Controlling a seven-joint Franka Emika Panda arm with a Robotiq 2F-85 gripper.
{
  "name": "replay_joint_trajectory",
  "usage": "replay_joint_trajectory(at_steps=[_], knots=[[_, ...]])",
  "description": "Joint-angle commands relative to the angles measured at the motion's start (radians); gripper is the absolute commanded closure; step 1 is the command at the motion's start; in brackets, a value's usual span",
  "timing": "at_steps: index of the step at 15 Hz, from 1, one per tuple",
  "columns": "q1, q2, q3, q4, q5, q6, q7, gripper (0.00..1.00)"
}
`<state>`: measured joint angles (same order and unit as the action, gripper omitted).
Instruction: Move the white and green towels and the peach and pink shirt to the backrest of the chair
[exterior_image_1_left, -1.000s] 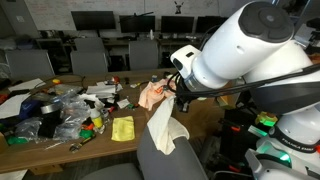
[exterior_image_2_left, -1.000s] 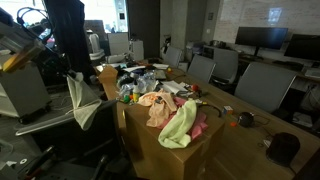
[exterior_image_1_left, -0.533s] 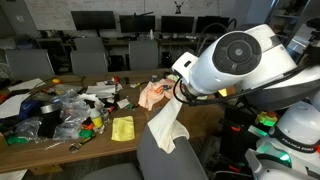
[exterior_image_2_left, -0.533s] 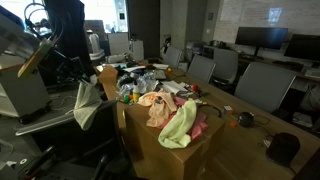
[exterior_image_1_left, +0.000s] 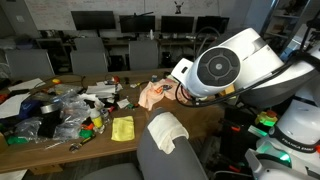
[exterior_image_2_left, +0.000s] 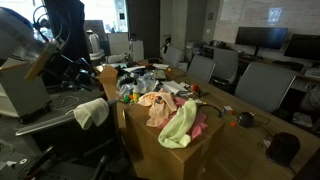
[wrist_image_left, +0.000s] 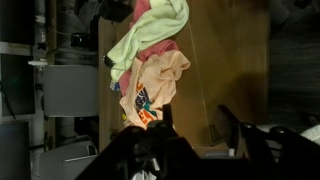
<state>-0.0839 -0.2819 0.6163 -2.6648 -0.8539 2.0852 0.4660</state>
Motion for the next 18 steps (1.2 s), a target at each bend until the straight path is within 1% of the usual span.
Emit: replay_joint_trajectory(at_steps=[1,2,3,6,8,10,14,16,18], knots=[[0.113,0.050,-0.126,0.044,-0.021,-0.068,-0.005,0.17],[0.137,0.050,-0.159,0.046,-0.022,-0.076,0.000,0.10],[0.154,0.046,-0.192,0.048,-0.015,-0.079,-0.009,0.01],[0.159,0.000,-0.316,0.042,0.016,-0.032,-0.045,0.00],[0.133,-0.050,-0.425,0.032,0.056,0.015,-0.099,0.00],[0.095,-0.103,-0.547,0.016,0.103,0.077,-0.199,0.00],[-0.008,-0.145,-0.775,0.029,0.227,0.174,-0.461,0.00],[-0.059,-0.134,-0.890,0.061,0.314,0.210,-0.622,0.00],[-0.087,-0.094,-0.978,0.112,0.446,0.226,-0.779,0.00]])
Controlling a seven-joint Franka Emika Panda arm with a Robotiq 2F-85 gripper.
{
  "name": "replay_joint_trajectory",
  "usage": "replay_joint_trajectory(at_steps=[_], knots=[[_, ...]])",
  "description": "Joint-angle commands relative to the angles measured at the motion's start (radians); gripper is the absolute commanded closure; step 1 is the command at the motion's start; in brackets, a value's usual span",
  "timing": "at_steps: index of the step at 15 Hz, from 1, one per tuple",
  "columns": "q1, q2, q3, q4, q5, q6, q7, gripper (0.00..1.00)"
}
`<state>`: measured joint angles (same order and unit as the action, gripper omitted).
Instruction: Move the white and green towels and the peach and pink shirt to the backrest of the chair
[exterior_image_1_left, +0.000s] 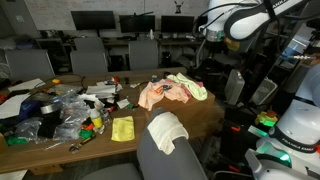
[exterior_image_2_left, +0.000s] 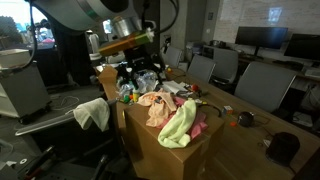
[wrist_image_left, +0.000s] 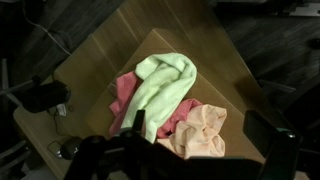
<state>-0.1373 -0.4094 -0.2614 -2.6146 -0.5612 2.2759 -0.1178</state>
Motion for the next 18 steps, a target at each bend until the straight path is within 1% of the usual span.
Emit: replay_joint_trajectory(at_steps=[1,2,3,4,7,9,10,11,13,18], knots=[[-0.035,0.058,-0.142,0.095,0.235,0.029,-0.275,0.00],[-0.027,0.081,-0.179,0.132,0.323,0.010,-0.350,0.00],[0.001,0.108,-0.229,0.168,0.404,-0.004,-0.409,0.00],[0.014,0.132,-0.258,0.206,0.487,-0.028,-0.466,0.00],[0.009,0.239,-0.271,0.323,0.700,-0.070,-0.582,0.00],[-0.010,0.323,-0.254,0.399,0.801,-0.088,-0.616,0.00],[-0.024,0.366,-0.239,0.436,0.832,-0.094,-0.614,0.00],[-0.039,0.406,-0.223,0.468,0.852,-0.091,-0.606,0.00],[-0.069,0.494,-0.184,0.524,0.852,-0.060,-0.559,0.00],[-0.135,0.689,-0.095,0.633,0.755,0.021,-0.387,0.00]])
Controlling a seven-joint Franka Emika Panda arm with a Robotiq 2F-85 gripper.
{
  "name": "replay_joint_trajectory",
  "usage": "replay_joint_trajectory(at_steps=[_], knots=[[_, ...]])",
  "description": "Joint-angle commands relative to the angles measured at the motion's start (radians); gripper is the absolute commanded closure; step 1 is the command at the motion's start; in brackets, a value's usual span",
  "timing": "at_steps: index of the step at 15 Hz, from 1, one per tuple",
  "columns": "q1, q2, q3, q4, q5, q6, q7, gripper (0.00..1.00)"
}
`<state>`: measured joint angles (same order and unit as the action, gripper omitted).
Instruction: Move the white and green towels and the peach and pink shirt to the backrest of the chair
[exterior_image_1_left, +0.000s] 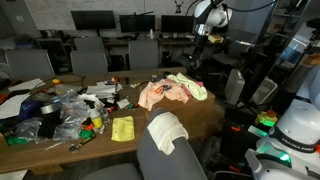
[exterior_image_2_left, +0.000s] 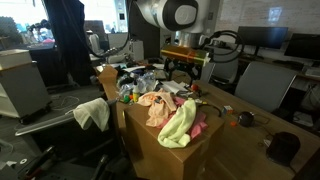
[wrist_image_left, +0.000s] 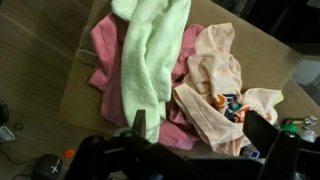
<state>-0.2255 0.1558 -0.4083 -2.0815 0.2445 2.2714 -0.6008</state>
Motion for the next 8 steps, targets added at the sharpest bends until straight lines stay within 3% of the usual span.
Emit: replay_joint_trajectory(at_steps=[1,8], knots=[[-0.058,0.164,0.067,0.128,-0.069,0.030,0.130,0.00],[-0.144,0.328,0.155,0.288,-0.101,0.004,0.221,0.00]])
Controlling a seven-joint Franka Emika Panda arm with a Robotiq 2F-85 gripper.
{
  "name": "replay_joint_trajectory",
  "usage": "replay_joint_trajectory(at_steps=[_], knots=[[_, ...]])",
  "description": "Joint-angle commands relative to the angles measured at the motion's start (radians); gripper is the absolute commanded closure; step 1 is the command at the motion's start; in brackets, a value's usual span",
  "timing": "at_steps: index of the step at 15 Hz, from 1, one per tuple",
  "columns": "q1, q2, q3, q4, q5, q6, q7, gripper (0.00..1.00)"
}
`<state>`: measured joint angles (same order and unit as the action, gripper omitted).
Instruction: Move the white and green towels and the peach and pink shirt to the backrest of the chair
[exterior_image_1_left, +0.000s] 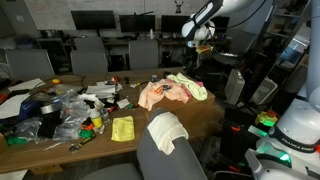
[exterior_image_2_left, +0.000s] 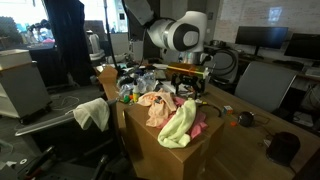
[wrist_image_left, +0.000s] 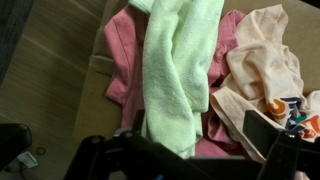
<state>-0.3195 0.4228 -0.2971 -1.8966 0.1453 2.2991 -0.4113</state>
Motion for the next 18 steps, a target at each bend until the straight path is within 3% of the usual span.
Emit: replay_joint_trajectory(at_steps=[1,8,18], knots=[[-0.065,0.071,0.058,0.123,0.012,-0.023,0.030,0.00],[-0.124,0.184,0.113,0.309,0.028,-0.053,0.071,0.00],[-0.147,0.406,0.122,0.605,-0.003,-0.206,0.145,0.00]])
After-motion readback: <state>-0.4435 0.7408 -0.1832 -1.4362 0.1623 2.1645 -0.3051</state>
